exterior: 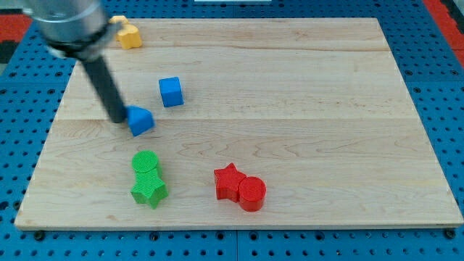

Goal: Slide the blue cube to the blue triangle

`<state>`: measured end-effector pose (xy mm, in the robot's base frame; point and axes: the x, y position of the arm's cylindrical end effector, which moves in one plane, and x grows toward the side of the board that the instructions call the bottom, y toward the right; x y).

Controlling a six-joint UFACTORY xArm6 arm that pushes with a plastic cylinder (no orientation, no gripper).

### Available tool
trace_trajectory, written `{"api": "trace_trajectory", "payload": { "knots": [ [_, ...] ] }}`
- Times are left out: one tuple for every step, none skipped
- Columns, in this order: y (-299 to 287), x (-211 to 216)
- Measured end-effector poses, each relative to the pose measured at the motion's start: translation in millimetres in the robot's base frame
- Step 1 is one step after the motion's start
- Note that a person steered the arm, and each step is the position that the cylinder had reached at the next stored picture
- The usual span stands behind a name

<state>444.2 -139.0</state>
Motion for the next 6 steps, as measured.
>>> {"api": "trace_trajectory", "payload": {
  "knots": [
    [85, 3],
    [86, 13],
    [82, 17],
    [105, -74],
    [57, -125],
    [26, -61]
  ]
}}
